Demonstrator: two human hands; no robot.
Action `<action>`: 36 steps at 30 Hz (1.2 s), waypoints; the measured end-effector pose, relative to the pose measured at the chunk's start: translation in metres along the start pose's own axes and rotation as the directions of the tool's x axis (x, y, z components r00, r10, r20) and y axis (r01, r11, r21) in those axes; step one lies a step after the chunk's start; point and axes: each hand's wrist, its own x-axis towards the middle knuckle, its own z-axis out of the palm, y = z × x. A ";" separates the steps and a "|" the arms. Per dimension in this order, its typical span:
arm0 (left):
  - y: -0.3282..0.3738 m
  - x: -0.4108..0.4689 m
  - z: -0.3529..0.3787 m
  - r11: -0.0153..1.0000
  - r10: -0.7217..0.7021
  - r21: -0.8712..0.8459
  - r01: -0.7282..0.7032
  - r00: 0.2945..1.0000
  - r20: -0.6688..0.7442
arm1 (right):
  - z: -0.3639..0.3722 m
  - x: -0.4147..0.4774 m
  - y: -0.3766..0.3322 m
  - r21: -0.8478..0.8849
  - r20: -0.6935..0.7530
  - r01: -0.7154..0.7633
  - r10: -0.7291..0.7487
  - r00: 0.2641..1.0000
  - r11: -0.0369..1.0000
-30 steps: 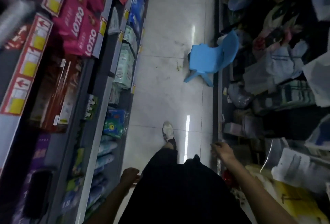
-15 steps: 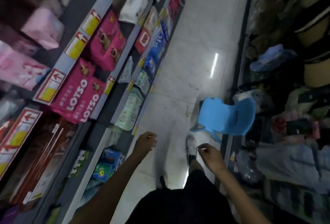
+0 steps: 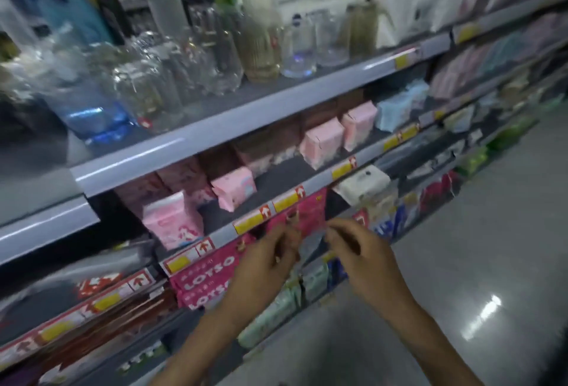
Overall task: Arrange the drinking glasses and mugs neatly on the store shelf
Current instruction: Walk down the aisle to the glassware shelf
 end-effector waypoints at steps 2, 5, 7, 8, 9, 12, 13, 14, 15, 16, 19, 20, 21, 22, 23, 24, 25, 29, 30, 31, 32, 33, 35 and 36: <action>0.024 0.030 -0.036 0.992 0.108 0.073 -0.102 0.991 -0.082 | -0.006 0.041 -0.036 -0.008 -0.008 0.134 -0.134 0.991 0.991; 0.051 0.070 -0.088 0.954 0.245 0.214 -0.209 0.957 -0.157 | -0.007 0.091 -0.084 -0.060 -0.026 0.305 -0.307 0.951 0.950; 0.062 0.090 -0.119 0.901 0.326 0.356 -0.248 0.928 -0.179 | -0.005 0.119 -0.113 -0.074 -0.034 0.379 -0.382 0.924 0.922; 0.065 0.097 -0.134 0.853 0.378 0.451 -0.261 0.906 -0.192 | -0.003 0.130 -0.127 -0.089 -0.039 0.426 -0.430 0.902 0.901; 0.067 0.102 -0.149 0.794 0.433 0.548 -0.265 0.878 -0.202 | 0.001 0.141 -0.141 -0.108 -0.043 0.479 -0.485 0.873 0.871; 0.066 0.102 -0.191 0.649 0.541 0.729 -0.216 0.805 -0.243 | 0.017 0.161 -0.173 -0.132 -0.048 0.607 -0.617 0.786 0.784; 0.065 0.099 -0.204 0.625 0.565 0.757 -0.192 0.780 -0.269 | 0.023 0.165 -0.182 -0.119 -0.041 0.629 -0.636 0.770 0.769; 0.063 0.093 -0.215 0.607 0.584 0.777 -0.163 0.755 -0.298 | 0.030 0.169 -0.190 -0.099 -0.026 0.643 -0.648 0.761 0.759; 0.060 0.087 -0.224 0.593 0.601 0.794 -0.132 0.729 -0.328 | 0.036 0.172 -0.197 -0.080 -0.003 0.652 -0.654 0.756 0.754; 0.056 0.082 -0.233 0.581 0.614 0.808 -0.098 0.704 -0.356 | 0.043 0.175 -0.205 -0.058 0.018 0.658 -0.658 0.752 0.751; 0.041 0.070 -0.257 0.576 0.614 0.817 0.042 0.637 -0.466 | 0.065 0.186 -0.222 -0.080 0.043 0.680 -0.679 0.733 0.729; 0.036 0.068 -0.265 0.588 0.596 0.802 0.100 0.617 -0.514 | 0.073 0.190 -0.226 -0.114 0.041 0.685 -0.686 0.727 0.719; 0.031 0.067 -0.271 0.611 0.564 0.777 0.155 0.603 -0.564 | 0.081 0.193 -0.229 -0.145 0.038 0.686 -0.689 0.724 0.713; 0.027 0.066 -0.275 0.640 0.517 0.740 0.205 0.598 -0.612 | 0.089 0.195 -0.232 -0.169 0.037 0.683 -0.688 0.725 0.711; 0.024 0.065 -0.278 0.672 0.459 0.698 0.247 0.601 -0.654 | 0.096 0.195 -0.235 -0.188 0.041 0.674 -0.680 0.732 0.715; 0.021 0.065 -0.279 0.704 0.398 0.653 0.280 0.606 -0.689 | 0.103 0.195 -0.236 -0.205 0.044 0.662 -0.669 0.742 0.721; 0.020 0.065 -0.278 0.739 0.335 0.601 0.305 0.608 -0.720 | 0.109 0.195 -0.237 -0.228 0.051 0.649 -0.657 0.752 0.726; 0.010 0.067 -0.274 0.899 0.085 0.323 0.294 0.609 -0.789 | 0.127 0.193 -0.236 -0.306 0.033 0.614 -0.637 0.770 0.728; 0.007 0.067 -0.274 0.927 0.033 0.254 0.277 0.613 -0.789 | 0.130 0.193 -0.235 -0.316 0.030 0.607 -0.632 0.774 0.729; 0.005 0.066 -0.274 0.946 -0.008 0.194 0.260 0.618 -0.786 | 0.132 0.193 -0.235 -0.324 0.033 0.601 -0.626 0.779 0.730; 0.002 0.066 -0.273 0.959 -0.037 0.147 0.243 0.619 -0.785 | 0.133 0.192 -0.235 -0.327 0.038 0.595 -0.619 0.785 0.734; 0.002 0.066 -0.272 0.964 -0.061 0.112 0.240 0.614 -0.787 | 0.135 0.192 -0.236 -0.321 0.042 0.586 -0.607 0.794 0.744; 0.001 0.066 -0.269 0.968 -0.100 0.060 0.245 0.590 -0.801 | 0.138 0.190 -0.236 -0.282 0.048 0.568 -0.580 0.813 0.773; 0.001 0.066 -0.268 0.965 -0.113 0.050 0.259 0.579 -0.808 | 0.140 0.189 -0.237 -0.257 0.050 0.562 -0.570 0.820 0.786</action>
